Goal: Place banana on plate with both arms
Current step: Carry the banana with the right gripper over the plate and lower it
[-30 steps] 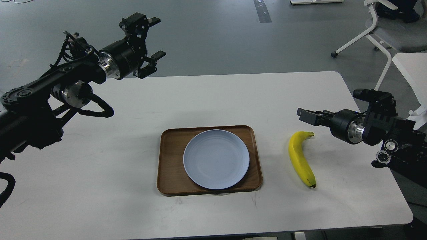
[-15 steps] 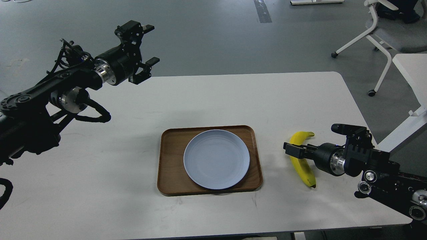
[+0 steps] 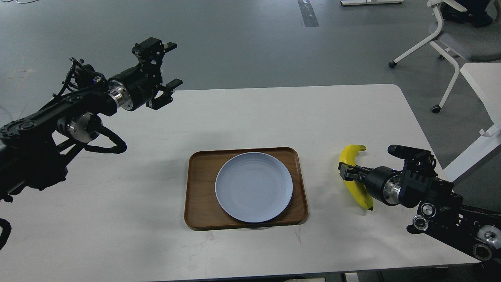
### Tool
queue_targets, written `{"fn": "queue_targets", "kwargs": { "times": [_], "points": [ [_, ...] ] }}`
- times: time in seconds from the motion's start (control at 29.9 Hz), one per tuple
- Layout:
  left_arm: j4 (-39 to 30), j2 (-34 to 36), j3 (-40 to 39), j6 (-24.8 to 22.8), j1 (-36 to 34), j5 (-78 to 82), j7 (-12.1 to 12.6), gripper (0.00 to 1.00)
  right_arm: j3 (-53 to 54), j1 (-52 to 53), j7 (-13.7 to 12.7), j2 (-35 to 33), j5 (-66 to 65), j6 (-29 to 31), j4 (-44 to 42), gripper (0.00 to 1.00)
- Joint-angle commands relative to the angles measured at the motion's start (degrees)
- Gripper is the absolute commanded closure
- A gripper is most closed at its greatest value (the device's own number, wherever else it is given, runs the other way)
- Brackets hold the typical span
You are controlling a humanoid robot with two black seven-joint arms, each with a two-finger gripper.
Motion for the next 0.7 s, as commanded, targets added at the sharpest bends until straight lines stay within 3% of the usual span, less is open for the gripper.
{"fn": "queue_targets", "kwargs": {
  "times": [0.0,0.17,0.5,0.67],
  "points": [
    [0.0,0.1,0.0,-0.1,0.2,0.0,0.0,0.02,0.1,1.9,1.6,1.5,0.1,-0.4,2.0,1.00],
    [0.0,0.3,0.1,-0.1,0.3,0.1,0.0,0.02,-1.2,8.5,6.5,5.8,0.2,1.4,5.3,1.00],
    [0.0,0.3,0.3,-0.1,0.9,0.1,0.0,0.02,-8.3,20.8,6.7,12.2,0.0,20.1,5.2,1.00],
    [0.0,0.4,0.2,-0.1,1.6,0.1,0.0,0.02,-10.0,20.7,6.7,12.3,-0.5,22.4,4.7,1.00]
  ]
}}
